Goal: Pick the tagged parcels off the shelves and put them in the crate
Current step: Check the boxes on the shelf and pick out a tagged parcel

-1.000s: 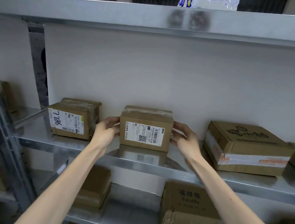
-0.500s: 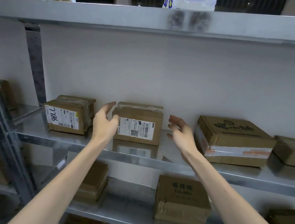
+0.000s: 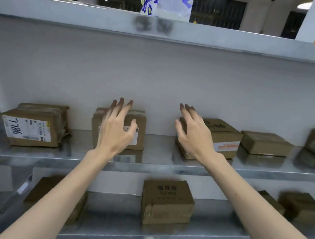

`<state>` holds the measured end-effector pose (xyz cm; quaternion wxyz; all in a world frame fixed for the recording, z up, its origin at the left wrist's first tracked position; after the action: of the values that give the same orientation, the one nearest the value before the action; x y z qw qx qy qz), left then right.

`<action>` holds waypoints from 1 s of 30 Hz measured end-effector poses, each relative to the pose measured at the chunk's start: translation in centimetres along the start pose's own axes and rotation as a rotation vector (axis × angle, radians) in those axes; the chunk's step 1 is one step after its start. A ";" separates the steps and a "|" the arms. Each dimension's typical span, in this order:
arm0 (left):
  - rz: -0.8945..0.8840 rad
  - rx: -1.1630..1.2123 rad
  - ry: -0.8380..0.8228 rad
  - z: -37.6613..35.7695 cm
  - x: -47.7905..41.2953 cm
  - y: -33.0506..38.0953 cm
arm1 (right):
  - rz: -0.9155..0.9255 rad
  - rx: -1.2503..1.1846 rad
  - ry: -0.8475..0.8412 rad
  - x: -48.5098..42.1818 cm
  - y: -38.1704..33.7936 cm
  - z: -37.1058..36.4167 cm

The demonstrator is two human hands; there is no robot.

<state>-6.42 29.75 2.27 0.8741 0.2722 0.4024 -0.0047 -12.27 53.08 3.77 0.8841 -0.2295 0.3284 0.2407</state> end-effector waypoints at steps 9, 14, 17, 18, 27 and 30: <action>-0.115 -0.042 -0.060 -3.5 -0.5 3.9 | 0.091 0.321 -0.056 1.2 5.4 3.7; -0.102 -0.067 -0.084 -5.8 -0.5 6.3 | 0.080 0.320 -0.024 1.5 9.6 5.0; -0.053 -0.093 -0.083 -7.5 -0.6 7.7 | 0.058 0.267 -0.029 1.2 12.4 5.8; -0.031 -0.097 -0.083 -8.1 -0.6 8.3 | 0.045 0.242 -0.036 1.1 13.3 6.0; 0.090 -0.108 -0.045 -12.8 -0.5 14.2 | 0.004 0.011 -0.152 0.3 21.8 8.0; 0.155 -0.070 -0.034 -13.6 0.2 14.9 | -0.098 -0.161 -0.191 0.4 23.8 7.7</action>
<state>-12.45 48.97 2.01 0.8875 0.2716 0.3652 0.0726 -22.11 76.06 2.85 0.9008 -0.2914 0.2106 0.2434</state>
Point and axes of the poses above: each hand's wrist, its own x-axis away from the middle knuckle, its own z-axis out of the back of the hand, y = z × x, the point moved 1 cm from there along -x, towards the middle knuckle
